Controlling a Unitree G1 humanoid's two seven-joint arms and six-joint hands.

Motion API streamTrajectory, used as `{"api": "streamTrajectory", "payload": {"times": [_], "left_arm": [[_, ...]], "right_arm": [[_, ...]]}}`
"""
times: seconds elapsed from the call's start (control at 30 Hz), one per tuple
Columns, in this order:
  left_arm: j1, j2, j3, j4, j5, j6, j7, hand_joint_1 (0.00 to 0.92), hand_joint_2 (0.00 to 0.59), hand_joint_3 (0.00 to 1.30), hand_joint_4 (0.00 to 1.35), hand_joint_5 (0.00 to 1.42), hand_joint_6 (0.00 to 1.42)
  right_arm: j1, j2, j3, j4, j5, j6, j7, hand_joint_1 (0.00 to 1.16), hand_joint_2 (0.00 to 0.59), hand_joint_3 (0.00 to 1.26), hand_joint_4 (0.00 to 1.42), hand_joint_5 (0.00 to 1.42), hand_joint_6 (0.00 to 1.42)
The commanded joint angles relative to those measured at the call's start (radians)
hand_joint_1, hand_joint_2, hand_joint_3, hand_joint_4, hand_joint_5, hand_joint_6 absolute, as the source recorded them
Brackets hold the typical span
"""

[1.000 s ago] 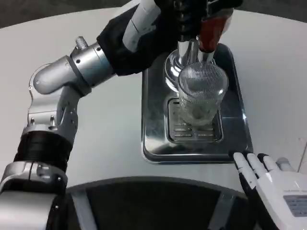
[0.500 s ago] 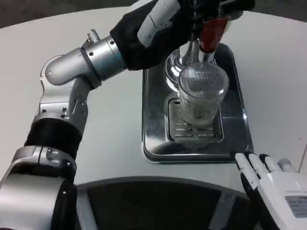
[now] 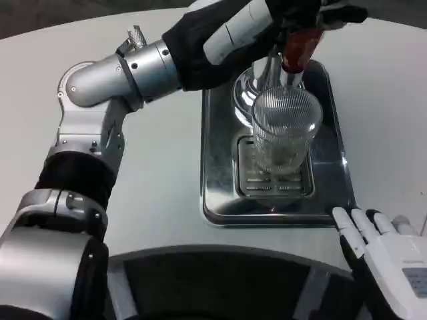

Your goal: Grasp the cup under the faucet to collect the drink, then remove the cup.

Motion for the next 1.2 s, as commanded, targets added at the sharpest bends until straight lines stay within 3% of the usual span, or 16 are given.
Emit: {"api": "streamTrajectory", "payload": {"times": [0.03, 0.4, 0.57, 0.93, 1.2], "left_arm": [[-0.020, 0.004, -0.026, 0.005, 0.036, -0.065, -0.039, 0.000, 0.083, 0.03, 0.00, 0.07, 0.01], [0.000, 0.029, -0.075, 0.008, 0.076, -0.183, -0.063, 0.000, 0.080, 0.03, 0.00, 0.07, 0.00], [0.019, 0.036, -0.095, 0.013, 0.086, -0.212, -0.079, 0.000, 0.080, 0.03, 0.00, 0.07, 0.00], [0.031, 0.056, -0.128, 0.016, 0.101, -0.268, -0.077, 0.000, 0.080, 0.04, 0.00, 0.07, 0.00], [0.043, 0.072, -0.144, 0.016, 0.107, -0.296, -0.069, 0.000, 0.080, 0.05, 0.00, 0.07, 0.00]], "right_arm": [[-0.018, -0.006, -0.031, 0.011, 0.029, 0.017, -0.010, 0.71, 0.276, 0.00, 0.00, 0.00, 0.00], [-0.067, -0.023, -0.084, 0.024, 0.077, 0.028, -0.014, 0.70, 0.272, 0.00, 0.00, 0.00, 0.00], [-0.095, -0.039, -0.120, 0.042, 0.134, 0.043, -0.024, 0.70, 0.271, 0.00, 0.00, 0.00, 0.00], [-0.166, -0.109, -0.238, 0.132, 0.433, 0.084, -0.102, 0.65, 0.256, 0.00, 0.00, 0.00, 0.00], [-0.232, -0.158, -0.278, 0.206, 0.599, 0.124, -0.141, 0.62, 0.253, 0.00, 0.00, 0.00, 0.00]]}}
